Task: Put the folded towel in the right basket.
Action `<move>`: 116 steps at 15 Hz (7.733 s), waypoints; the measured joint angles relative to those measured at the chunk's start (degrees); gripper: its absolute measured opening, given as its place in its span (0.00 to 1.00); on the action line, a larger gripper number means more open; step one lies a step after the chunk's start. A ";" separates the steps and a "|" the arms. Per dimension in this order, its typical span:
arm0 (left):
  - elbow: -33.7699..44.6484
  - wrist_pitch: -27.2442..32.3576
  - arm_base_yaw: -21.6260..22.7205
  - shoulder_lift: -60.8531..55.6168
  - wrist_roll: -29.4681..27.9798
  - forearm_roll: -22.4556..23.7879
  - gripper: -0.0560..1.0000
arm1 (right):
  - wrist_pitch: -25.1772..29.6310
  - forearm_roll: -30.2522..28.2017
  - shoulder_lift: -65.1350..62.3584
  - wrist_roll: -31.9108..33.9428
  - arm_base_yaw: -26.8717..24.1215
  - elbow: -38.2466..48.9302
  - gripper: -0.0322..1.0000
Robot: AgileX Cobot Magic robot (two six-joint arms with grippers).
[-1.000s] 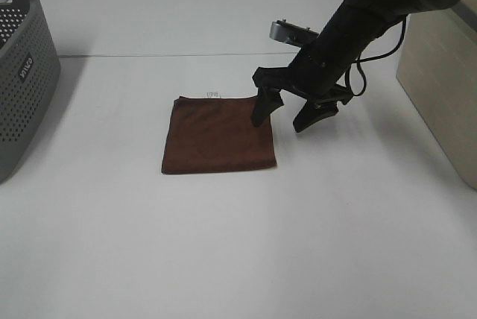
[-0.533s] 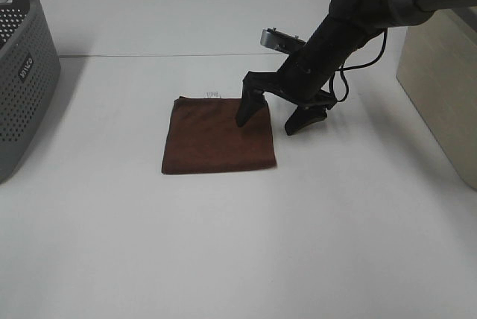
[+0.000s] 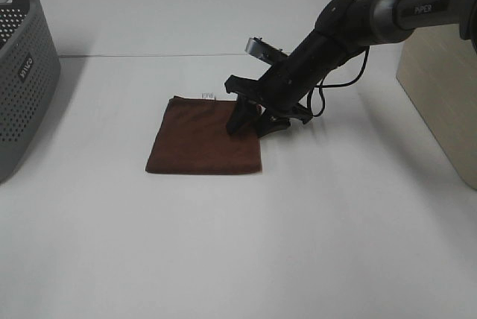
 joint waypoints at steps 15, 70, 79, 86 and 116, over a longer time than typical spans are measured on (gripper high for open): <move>0.00 0.00 0.00 0.00 0.00 0.00 0.88 | 9.28 -14.95 -18.56 1.60 0.11 -0.63 0.04; 0.00 0.00 0.00 0.00 0.00 0.00 0.88 | 18.85 -26.59 -49.50 9.51 -30.94 0.29 0.80; 0.00 0.00 0.00 0.00 0.00 0.00 0.88 | 18.96 -31.40 -74.14 12.55 -22.75 26.64 0.80; 0.00 0.00 0.00 0.00 0.00 0.00 0.88 | 18.62 -33.46 -102.90 14.27 -22.75 47.33 0.80; 0.00 0.00 0.00 0.00 0.00 0.00 0.88 | 10.54 -42.06 -139.69 18.85 -17.48 73.28 0.80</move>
